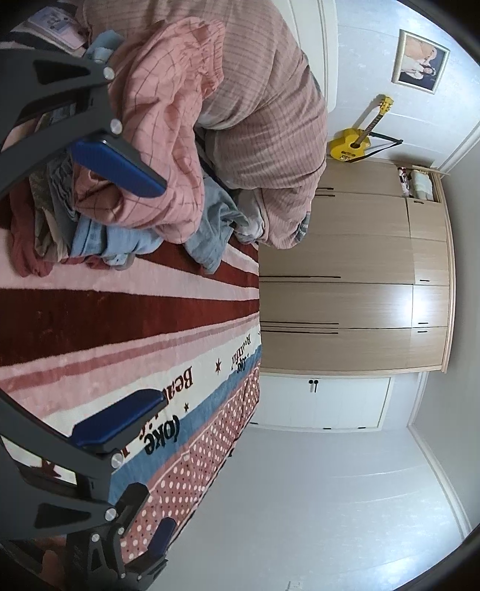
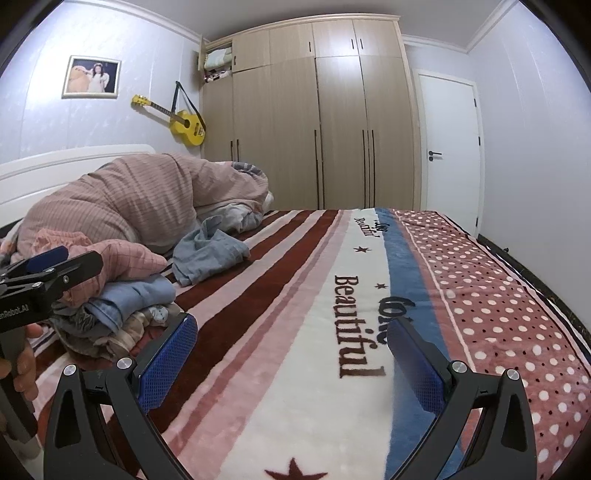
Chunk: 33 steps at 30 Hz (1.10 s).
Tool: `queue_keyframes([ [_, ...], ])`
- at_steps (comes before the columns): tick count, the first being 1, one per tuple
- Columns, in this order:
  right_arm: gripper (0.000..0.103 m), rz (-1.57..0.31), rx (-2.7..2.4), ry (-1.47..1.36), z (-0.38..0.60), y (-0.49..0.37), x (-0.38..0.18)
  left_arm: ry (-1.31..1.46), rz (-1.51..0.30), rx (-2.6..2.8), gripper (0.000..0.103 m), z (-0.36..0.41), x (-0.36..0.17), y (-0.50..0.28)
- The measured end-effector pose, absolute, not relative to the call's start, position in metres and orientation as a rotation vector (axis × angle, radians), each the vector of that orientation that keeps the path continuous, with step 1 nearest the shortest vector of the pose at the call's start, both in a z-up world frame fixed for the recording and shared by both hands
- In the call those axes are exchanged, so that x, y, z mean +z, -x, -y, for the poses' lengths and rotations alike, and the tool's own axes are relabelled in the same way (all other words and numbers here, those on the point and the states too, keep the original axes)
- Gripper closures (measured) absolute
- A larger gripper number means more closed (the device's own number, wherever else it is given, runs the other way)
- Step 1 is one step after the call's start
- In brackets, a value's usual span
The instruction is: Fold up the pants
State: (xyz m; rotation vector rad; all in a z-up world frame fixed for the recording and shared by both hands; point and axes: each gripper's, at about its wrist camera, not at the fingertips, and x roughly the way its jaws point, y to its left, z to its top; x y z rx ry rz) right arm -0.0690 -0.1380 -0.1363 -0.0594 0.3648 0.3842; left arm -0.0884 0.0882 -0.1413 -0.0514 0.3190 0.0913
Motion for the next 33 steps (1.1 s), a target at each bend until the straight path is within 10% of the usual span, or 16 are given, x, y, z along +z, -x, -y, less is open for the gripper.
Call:
queue_keyframes([
  [33, 0.001, -0.336, 0.376, 0.085, 0.138, 0.075, -0.123, 0.07, -0.3, 0.108, 0.001, -0.095, -0.138, 0.094],
])
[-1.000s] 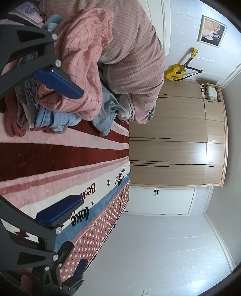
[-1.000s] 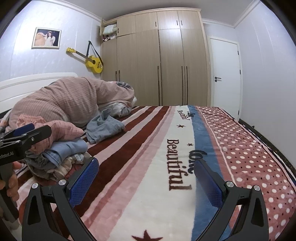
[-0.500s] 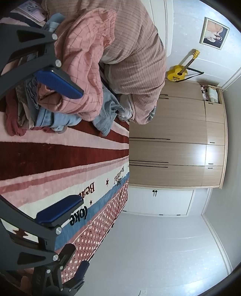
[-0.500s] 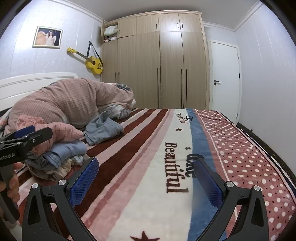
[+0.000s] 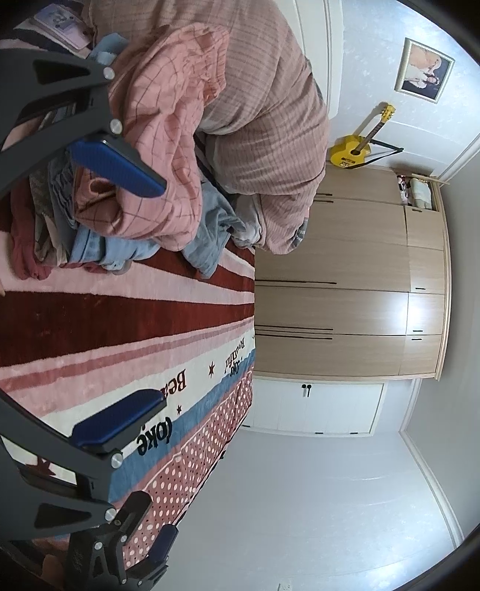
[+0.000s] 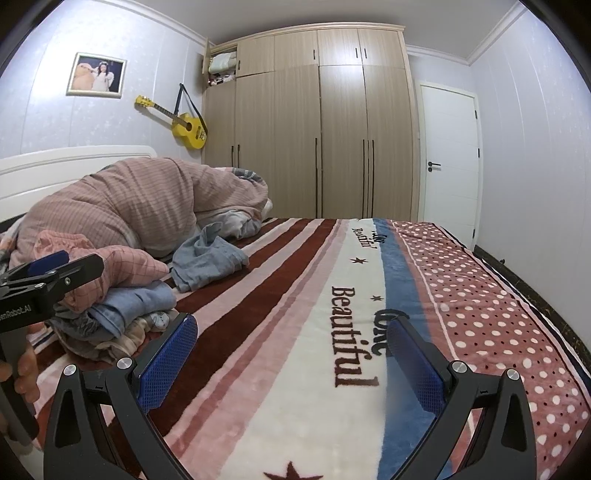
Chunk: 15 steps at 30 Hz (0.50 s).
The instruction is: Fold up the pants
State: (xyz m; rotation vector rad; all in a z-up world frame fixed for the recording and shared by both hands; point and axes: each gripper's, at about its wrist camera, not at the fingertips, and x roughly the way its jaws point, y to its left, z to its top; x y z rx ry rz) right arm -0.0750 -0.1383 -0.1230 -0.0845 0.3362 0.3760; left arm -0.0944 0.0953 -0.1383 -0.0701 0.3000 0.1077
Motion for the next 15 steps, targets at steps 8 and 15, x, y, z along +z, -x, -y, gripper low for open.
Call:
queue_keyframes([
  [8, 0.001, -0.337, 0.377, 0.085, 0.1389, 0.0749, -0.1234, 0.069, -0.293, 0.104, 0.001, -0.0964, -0.1364, 0.0975],
  [15, 0.001, -0.336, 0.377, 0.088, 0.1382, 0.0747, -0.1229, 0.068, -0.299, 0.118, 0.001, -0.0982, -0.1362, 0.0963],
])
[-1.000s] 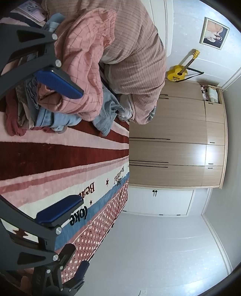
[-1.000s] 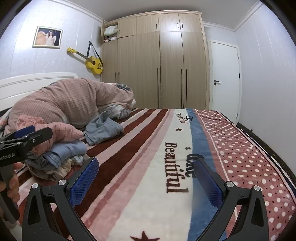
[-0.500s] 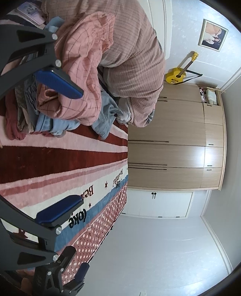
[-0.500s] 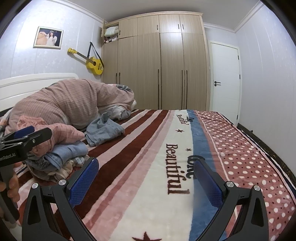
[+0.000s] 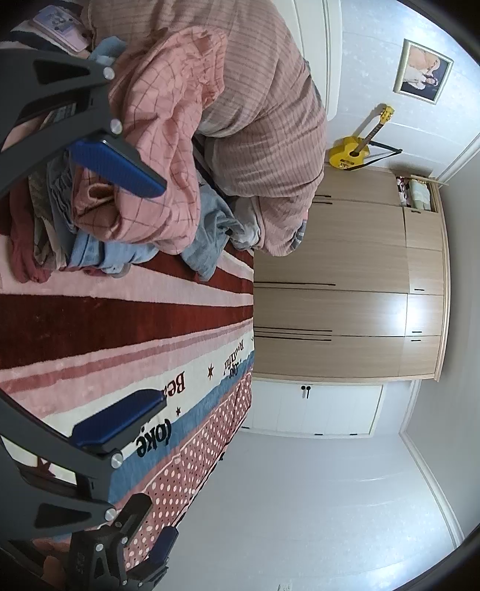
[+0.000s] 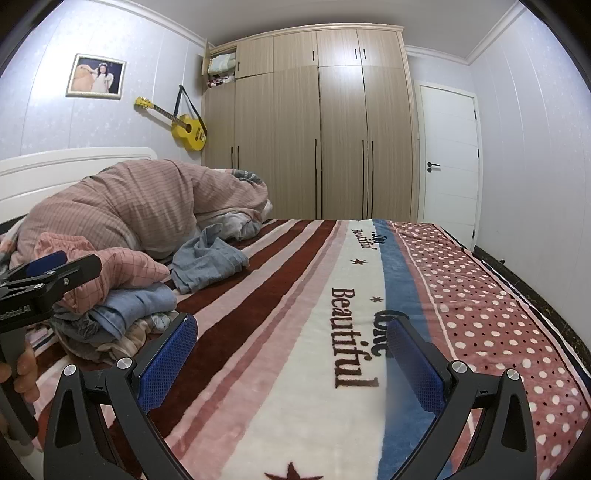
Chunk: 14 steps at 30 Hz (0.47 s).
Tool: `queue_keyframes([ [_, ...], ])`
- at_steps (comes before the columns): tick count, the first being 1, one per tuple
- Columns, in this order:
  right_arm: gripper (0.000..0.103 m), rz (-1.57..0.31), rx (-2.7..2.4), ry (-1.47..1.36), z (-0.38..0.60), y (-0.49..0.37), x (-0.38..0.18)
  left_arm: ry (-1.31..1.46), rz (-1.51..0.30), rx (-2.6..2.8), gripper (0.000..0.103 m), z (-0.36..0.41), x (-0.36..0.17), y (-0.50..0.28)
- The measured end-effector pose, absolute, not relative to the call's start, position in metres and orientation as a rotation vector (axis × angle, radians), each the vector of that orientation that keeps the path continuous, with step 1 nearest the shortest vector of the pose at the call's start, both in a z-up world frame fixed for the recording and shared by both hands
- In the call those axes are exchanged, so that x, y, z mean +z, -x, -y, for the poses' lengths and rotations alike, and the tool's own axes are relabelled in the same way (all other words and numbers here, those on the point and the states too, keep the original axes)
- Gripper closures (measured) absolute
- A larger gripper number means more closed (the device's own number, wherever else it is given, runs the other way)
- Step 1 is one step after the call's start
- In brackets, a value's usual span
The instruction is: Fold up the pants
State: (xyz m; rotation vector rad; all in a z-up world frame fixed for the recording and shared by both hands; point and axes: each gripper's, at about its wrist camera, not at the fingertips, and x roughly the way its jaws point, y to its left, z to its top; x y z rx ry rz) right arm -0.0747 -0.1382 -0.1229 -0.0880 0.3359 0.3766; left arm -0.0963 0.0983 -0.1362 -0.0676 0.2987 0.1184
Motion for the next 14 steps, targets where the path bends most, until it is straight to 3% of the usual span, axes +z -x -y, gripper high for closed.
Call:
queue_keyframes([
  [14, 0.001, -0.336, 0.374, 0.087, 0.1357, 0.0757, -0.1205, 0.076, -0.291, 0.12, 0.001, -0.1049, -0.1367, 0.096],
])
